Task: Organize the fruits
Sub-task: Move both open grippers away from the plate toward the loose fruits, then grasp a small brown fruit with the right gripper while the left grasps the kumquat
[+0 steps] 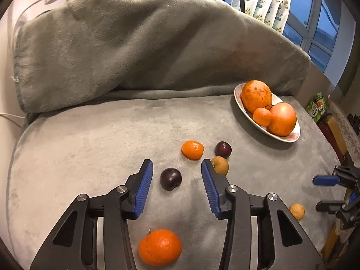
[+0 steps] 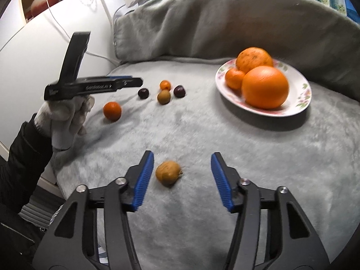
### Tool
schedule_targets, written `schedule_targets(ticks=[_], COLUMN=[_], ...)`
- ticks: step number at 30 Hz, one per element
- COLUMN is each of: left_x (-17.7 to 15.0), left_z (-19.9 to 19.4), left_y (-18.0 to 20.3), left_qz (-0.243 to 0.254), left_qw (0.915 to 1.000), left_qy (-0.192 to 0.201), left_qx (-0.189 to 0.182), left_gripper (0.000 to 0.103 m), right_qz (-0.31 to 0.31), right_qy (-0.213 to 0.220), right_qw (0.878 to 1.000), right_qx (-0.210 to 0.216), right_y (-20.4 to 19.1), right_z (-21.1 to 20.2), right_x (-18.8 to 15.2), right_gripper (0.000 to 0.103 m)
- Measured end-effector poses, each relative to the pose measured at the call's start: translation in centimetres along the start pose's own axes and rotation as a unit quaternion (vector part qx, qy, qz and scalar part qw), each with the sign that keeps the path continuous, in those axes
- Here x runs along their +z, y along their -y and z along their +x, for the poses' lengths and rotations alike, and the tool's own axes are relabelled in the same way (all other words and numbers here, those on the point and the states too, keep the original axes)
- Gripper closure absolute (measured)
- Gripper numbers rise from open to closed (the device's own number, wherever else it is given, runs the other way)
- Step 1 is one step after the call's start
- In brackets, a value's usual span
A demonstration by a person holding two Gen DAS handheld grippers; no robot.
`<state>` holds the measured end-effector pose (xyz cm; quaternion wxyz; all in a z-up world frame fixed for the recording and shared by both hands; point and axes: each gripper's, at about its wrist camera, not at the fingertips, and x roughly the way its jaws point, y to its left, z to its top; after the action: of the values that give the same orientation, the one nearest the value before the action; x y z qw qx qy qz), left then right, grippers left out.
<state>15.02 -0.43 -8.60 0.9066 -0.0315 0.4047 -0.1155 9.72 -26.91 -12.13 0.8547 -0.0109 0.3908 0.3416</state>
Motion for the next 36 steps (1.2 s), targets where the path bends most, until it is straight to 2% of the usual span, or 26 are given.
schedule_targets(ticks=[10,22,31,36], left_x=[1.8,1.9,2.3,2.3], left_z=[3.1,5.8,6.2,6.2], left_y=[1.5,1.9,2.3,2.3], left_qz=[0.013,0.018,0.024,0.021], left_qw=[0.9995,0.9981,0.9981,0.9984], left_qy=[-0.026,-0.058,-0.057,-0.052], left_qx=[-0.011,-0.008,0.001,0.001], left_gripper=[0.067,0.074,0.077,0.077], right_qz=[-0.006,-0.023,-0.035,-0.04], right_qy=[-0.012,-0.029,-0.044,-0.051], right_qw=[1.0,0.999,0.998,0.998], right_qx=[0.009,0.02,0.017,0.006], right_y=[-0.4,-1.1,-1.7,-1.6], right_z=[0.6,1.6,2.4,3.0], right_x=[-0.2,-0.8,-1.3,-1.3], right_gripper=[0.055,0.058,0.063,0.071])
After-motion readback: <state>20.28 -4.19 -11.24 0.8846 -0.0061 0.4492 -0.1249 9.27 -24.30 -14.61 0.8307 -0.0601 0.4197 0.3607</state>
